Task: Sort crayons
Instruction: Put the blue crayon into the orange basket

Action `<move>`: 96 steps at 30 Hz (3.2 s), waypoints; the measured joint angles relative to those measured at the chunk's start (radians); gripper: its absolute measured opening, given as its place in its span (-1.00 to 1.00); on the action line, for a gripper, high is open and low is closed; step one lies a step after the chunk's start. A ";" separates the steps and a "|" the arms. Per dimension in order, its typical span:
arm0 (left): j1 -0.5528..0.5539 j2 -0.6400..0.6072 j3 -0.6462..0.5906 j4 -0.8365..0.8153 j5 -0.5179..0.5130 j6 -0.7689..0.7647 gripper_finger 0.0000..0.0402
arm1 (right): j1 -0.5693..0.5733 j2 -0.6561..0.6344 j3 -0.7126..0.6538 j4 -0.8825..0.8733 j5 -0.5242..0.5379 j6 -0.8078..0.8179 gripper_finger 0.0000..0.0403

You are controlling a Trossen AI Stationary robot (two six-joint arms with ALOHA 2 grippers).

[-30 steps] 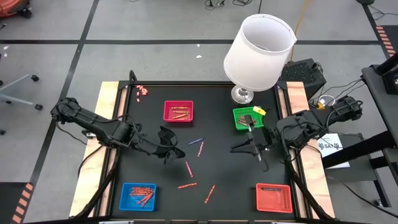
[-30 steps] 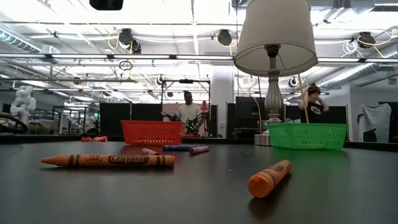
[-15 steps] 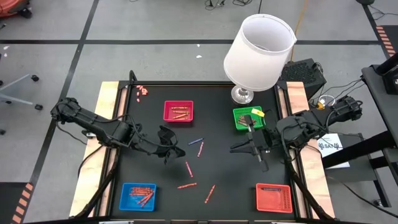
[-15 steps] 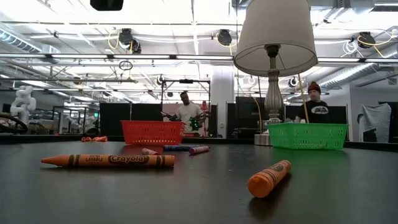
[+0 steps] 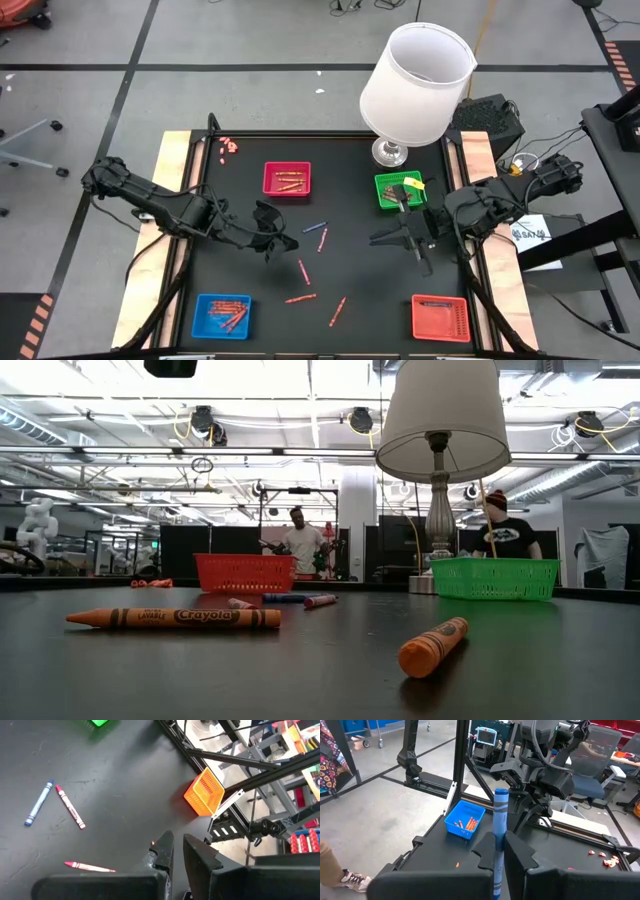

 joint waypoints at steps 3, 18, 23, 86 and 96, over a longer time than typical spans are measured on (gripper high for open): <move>0.000 0.000 0.000 0.000 0.000 -0.020 -0.79 | 0.000 -0.001 0.000 0.000 0.000 0.000 -0.98; 0.000 0.000 0.000 -0.001 0.000 -0.019 -0.79 | 0.000 -0.002 0.000 0.000 -0.001 0.336 -0.98; 0.000 0.000 0.000 -0.002 0.000 -0.011 -0.79 | 0.000 -0.002 0.000 0.000 -0.001 0.506 -0.98; -0.002 0.000 0.000 -0.009 0.001 -0.010 -0.79 | 0.525 0.131 -0.213 -0.573 -0.141 1.270 -0.98; -0.002 0.000 0.000 -0.011 0.001 -0.010 -0.79 | 0.624 0.292 -0.222 -0.518 -0.158 1.304 -0.97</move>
